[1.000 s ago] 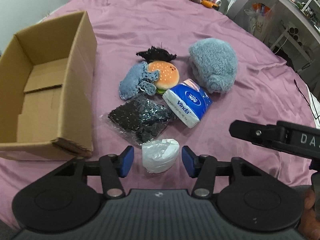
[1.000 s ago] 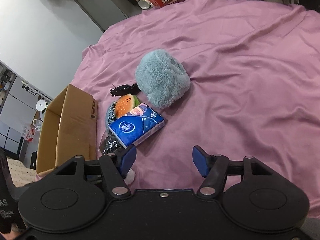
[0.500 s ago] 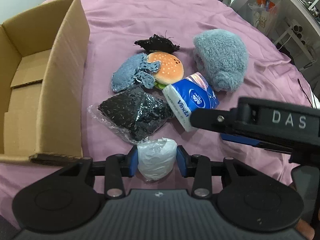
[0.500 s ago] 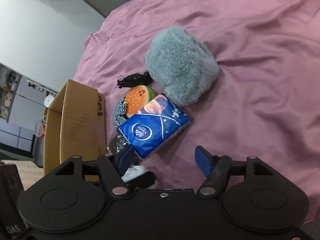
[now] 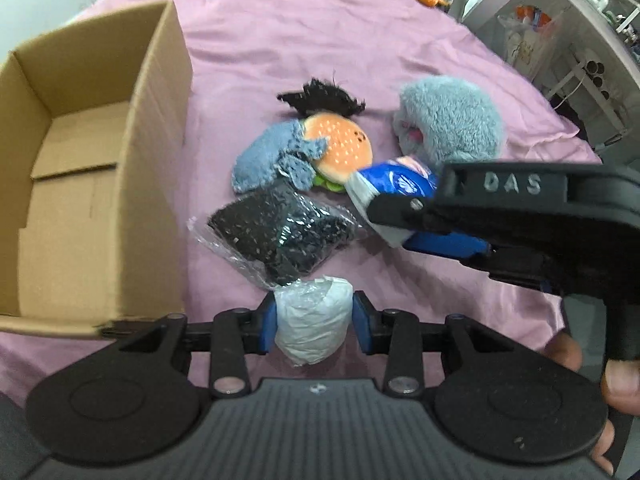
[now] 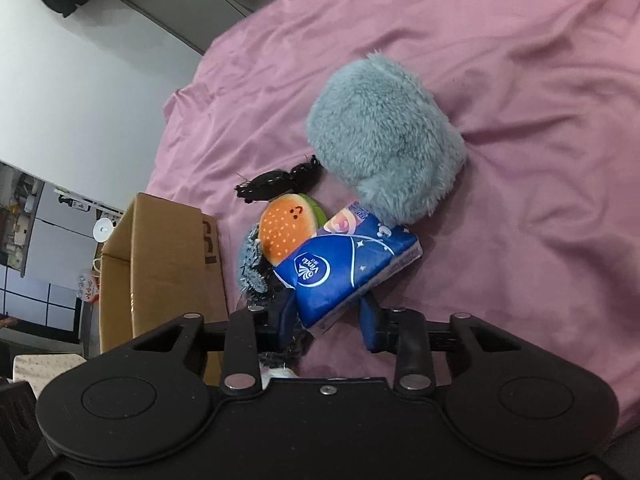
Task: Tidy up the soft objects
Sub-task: 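Grasp the blue Vinda tissue pack with the right gripper while the left holds the bundle, then carry both items over the box and open both grippers to drop them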
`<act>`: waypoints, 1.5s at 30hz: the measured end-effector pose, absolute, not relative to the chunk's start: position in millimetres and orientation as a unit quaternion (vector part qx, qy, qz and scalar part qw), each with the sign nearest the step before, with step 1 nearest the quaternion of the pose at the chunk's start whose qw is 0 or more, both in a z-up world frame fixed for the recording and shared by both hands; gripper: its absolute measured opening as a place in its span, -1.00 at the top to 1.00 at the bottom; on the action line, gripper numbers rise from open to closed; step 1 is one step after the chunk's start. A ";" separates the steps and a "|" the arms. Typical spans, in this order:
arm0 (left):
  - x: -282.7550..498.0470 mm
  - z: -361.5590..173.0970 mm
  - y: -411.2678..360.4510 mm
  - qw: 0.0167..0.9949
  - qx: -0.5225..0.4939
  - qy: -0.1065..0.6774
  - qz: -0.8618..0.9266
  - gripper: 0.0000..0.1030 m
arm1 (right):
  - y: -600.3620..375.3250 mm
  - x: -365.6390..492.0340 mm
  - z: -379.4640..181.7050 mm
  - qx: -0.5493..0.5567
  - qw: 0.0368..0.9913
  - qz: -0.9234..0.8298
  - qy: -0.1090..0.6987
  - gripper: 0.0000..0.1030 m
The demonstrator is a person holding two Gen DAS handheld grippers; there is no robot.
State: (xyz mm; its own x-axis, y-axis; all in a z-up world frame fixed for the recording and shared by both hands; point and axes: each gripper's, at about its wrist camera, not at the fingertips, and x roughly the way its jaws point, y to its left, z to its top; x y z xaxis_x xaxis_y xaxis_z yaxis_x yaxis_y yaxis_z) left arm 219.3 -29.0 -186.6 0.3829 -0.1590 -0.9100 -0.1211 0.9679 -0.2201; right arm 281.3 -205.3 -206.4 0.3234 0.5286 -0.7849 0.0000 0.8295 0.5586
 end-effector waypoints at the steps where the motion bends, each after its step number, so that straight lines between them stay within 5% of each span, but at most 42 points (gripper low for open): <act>1: 216.9 -184.5 -27.9 0.825 -0.126 0.551 -0.010 0.27 | -206.8 277.5 -203.4 0.234 0.781 0.168 0.554 0.38; 45: 154.1 -89.9 89.9 0.890 -0.146 0.432 0.012 0.27 | -103.3 187.2 -82.3 0.085 0.876 0.157 0.449 0.41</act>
State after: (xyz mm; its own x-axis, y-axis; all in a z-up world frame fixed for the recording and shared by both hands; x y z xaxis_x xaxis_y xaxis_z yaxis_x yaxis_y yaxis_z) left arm 154.1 89.9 -89.9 0.6267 -0.1041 -0.7722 -0.1480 0.9571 -0.2491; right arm 187.2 -103.3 -82.3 0.5474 0.3518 -0.7593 -0.1996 0.9360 0.2898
